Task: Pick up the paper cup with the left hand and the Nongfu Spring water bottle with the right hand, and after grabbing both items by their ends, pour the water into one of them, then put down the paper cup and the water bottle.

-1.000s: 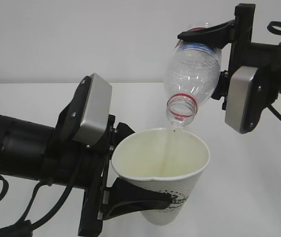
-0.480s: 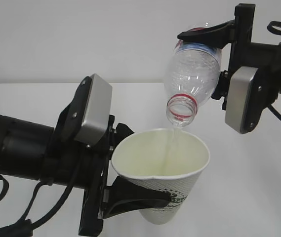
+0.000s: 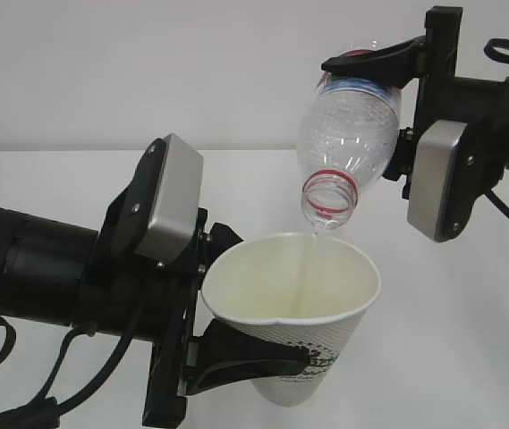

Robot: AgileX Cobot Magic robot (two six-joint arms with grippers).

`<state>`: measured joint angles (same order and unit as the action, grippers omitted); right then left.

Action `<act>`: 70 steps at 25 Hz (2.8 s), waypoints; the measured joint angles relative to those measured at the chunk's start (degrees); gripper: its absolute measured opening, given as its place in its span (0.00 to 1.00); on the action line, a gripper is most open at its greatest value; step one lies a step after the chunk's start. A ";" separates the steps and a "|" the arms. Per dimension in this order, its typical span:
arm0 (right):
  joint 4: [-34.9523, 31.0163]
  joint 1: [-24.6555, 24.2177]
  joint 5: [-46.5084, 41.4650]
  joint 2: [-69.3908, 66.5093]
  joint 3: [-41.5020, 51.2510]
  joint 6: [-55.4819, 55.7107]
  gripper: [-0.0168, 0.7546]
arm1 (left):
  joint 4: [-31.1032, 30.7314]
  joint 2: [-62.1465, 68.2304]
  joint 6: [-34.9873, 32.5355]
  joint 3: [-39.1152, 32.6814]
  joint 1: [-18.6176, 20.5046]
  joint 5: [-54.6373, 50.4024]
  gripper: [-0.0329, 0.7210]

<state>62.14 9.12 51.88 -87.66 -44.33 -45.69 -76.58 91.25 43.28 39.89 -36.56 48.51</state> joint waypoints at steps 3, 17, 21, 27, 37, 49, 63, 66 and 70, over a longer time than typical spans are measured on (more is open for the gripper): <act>0.00 0.00 0.00 0.00 0.00 0.00 0.65 | 0.00 0.00 0.00 0.00 0.00 0.00 0.66; 0.00 0.00 0.08 0.00 0.00 -0.17 0.65 | 0.00 0.00 0.00 0.00 0.00 -1.27 0.66; 0.00 0.00 0.23 0.00 0.00 -0.17 0.65 | 0.00 0.00 0.00 0.00 0.00 -1.52 0.66; 0.00 0.00 1.42 0.00 0.00 -0.26 0.65 | 0.00 0.00 0.00 0.00 0.00 -1.52 0.66; 0.00 0.00 1.57 0.00 0.00 -0.26 0.65 | 0.00 0.00 0.00 0.00 0.00 -0.93 0.65; 0.10 0.00 1.57 0.00 0.00 -0.30 0.65 | 0.00 0.00 0.00 0.00 0.00 0.26 0.65; 0.10 0.00 1.70 0.09 0.00 -0.39 0.65 | 0.00 0.00 0.00 0.00 0.00 1.41 0.65; 0.10 0.00 1.70 0.09 0.00 -0.39 0.65 | 0.00 0.00 0.00 0.00 0.00 1.41 0.65; 0.00 0.00 1.76 0.09 0.00 -0.39 0.65 | 0.00 0.00 0.00 0.00 0.00 1.41 0.65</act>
<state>62.14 9.12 53.63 -87.58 -44.33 -46.08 -76.58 91.25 43.28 39.89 -36.56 49.92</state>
